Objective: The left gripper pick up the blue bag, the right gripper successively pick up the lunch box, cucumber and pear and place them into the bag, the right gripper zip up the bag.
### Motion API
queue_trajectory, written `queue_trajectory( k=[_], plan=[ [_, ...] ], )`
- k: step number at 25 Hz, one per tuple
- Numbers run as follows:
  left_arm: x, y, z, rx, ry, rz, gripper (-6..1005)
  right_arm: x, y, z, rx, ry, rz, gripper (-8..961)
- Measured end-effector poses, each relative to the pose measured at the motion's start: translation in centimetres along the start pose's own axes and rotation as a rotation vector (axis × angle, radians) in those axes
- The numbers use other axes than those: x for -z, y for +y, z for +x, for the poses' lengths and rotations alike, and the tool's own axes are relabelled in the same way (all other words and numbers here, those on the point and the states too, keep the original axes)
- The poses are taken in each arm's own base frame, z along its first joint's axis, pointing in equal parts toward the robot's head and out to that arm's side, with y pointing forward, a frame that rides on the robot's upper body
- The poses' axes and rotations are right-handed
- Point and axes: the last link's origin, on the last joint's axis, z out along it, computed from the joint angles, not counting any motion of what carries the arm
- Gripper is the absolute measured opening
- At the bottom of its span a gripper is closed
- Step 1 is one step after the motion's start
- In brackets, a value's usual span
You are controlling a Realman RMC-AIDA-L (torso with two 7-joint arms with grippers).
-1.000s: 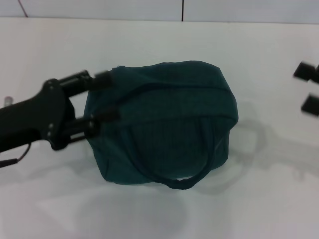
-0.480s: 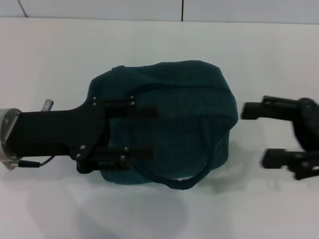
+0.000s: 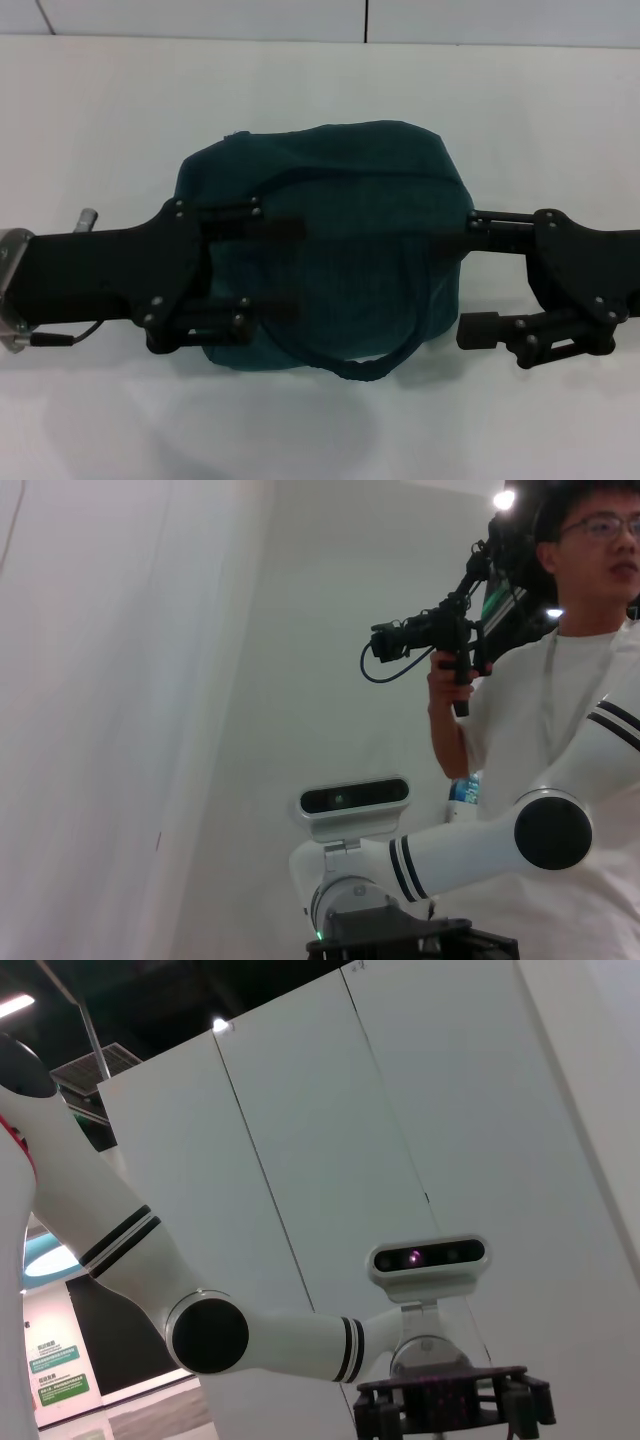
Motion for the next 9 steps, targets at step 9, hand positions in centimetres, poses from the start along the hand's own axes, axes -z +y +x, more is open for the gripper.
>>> queue_trajectory(
  k=[9],
  plan=[
    [0.36, 0.15, -0.09, 0.000, 0.012, 0.020, 667, 0.09, 0.13, 0.09, -0.009, 0.000, -0.003, 860]
  ],
)
